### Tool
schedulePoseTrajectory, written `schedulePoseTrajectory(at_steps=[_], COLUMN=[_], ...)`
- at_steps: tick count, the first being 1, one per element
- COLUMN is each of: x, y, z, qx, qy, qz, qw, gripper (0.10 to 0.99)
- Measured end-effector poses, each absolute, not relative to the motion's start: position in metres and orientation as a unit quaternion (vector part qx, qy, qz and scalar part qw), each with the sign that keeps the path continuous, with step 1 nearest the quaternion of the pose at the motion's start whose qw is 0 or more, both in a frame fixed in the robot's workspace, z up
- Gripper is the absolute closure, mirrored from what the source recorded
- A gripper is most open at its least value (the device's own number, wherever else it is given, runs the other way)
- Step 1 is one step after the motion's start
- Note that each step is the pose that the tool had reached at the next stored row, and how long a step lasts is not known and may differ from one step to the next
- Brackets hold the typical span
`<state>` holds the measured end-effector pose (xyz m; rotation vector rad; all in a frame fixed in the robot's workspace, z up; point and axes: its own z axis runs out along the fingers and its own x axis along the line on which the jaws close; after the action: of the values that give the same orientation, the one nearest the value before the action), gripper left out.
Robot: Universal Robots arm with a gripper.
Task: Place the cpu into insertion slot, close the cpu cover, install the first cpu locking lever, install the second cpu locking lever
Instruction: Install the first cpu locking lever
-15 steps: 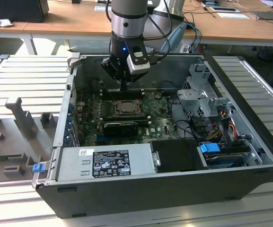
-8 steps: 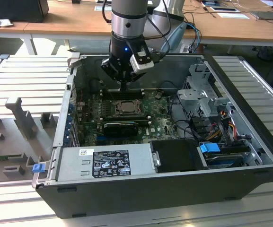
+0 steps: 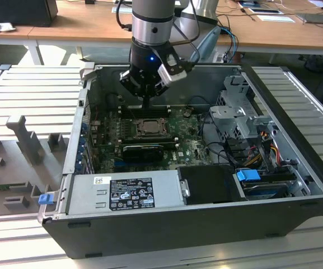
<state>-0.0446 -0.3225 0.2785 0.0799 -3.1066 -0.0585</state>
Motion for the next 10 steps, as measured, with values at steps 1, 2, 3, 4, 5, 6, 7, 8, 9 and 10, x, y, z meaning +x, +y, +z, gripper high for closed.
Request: schedulePoseTrajectory(at_steps=[1, 2, 3, 4, 5, 6, 7, 8, 9, 10], x=[-0.0446, -0.0446, -0.0446, -0.0445, -0.0446, -0.0445, -0.0445, -0.0445, -0.0446, -0.0445], y=[-0.3225, -0.3225, -0.3225, -0.3225, -0.3225, -0.3225, -0.3225, -0.3225, -0.3225, -0.3225], z=[0.2785, 0.2784, 0.2784, 0.2783, 0.2783, 0.2782, 0.2782, 0.2782, 0.2782, 0.2781], qx=[0.032, 0.038, 0.049, 0.059, 0.071, 0.077, 0.083, 0.094, 0.101, 0.106], qy=[-0.999, -0.999, -0.998, -0.998, -0.997, -0.997, -0.996, -0.995, -0.995, -0.994], qz=[-0.019, -0.019, -0.018, -0.018, -0.018, -0.018, -0.018, -0.018, -0.018, -0.017], qw=[0.017, 0.017, 0.017, 0.017, 0.018, 0.018, 0.018, 0.018, 0.018, 0.018], gripper=[0.98, 0.98, 0.98, 0.98, 0.98, 0.98, 0.98, 0.98, 0.98, 0.98])
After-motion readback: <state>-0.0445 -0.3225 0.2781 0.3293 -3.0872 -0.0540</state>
